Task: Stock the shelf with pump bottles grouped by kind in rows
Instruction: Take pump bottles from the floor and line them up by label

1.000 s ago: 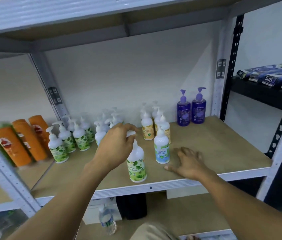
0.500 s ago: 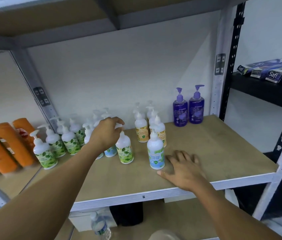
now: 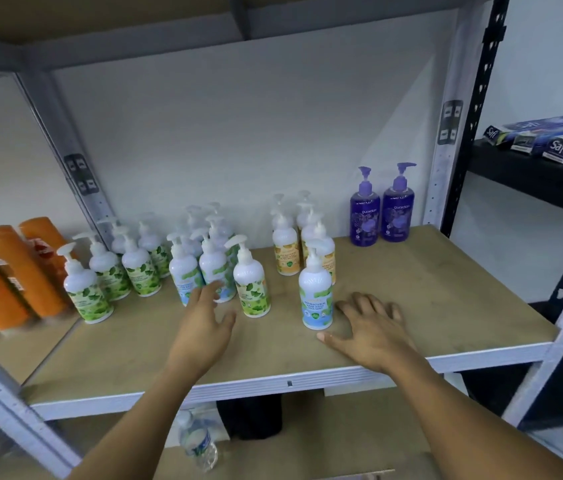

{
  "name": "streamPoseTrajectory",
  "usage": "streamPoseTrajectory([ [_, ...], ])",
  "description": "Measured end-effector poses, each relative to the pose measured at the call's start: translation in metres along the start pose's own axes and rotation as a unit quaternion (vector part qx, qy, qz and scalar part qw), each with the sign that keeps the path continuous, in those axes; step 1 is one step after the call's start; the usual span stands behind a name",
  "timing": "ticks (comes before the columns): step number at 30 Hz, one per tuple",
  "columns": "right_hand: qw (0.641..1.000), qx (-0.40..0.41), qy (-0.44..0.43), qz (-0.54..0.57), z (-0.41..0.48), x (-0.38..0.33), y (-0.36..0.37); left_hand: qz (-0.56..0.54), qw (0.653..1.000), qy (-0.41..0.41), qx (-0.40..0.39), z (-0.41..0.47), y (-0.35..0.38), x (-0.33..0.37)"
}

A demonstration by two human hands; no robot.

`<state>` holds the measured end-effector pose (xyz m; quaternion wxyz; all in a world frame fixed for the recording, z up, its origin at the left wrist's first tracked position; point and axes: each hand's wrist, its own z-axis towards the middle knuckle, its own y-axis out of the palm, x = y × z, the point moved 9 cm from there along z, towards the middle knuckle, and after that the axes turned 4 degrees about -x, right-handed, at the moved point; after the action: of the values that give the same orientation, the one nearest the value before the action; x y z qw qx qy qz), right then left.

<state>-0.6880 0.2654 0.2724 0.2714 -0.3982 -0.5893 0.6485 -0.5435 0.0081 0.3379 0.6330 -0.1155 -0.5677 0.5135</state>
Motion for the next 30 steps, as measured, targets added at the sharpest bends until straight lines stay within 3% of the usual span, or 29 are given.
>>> streamPoseTrajectory([
  [5,1.000,-0.014,0.007,-0.006,-0.002,-0.002,0.004,0.154,0.983,-0.050,-0.083,-0.036,0.028,-0.050],
  [9,0.999,-0.033,0.019,-0.018,-0.004,-0.004,0.009,0.205,0.975,-0.040,-0.081,-0.048,0.037,-0.036],
  [13,0.999,-0.036,0.034,-0.014,-0.014,-0.013,0.014,0.206,0.973,-0.047,-0.087,-0.050,0.038,-0.036],
  [18,0.997,0.023,0.037,-0.063,-0.041,-0.045,0.002,0.206,0.973,-0.040,-0.099,-0.047,0.036,-0.039],
  [23,0.995,0.074,-0.045,-0.046,-0.051,-0.094,-0.006,0.177,0.977,-0.030,-0.115,-0.038,0.032,-0.044],
  [27,0.990,0.047,-0.130,0.013,-0.042,-0.126,0.004,0.141,0.980,-0.019,-0.142,-0.032,0.028,-0.054],
  [30,0.989,0.026,-0.144,0.037,-0.028,-0.138,0.009,0.111,0.982,-0.010,-0.153,-0.029,0.024,-0.059],
])
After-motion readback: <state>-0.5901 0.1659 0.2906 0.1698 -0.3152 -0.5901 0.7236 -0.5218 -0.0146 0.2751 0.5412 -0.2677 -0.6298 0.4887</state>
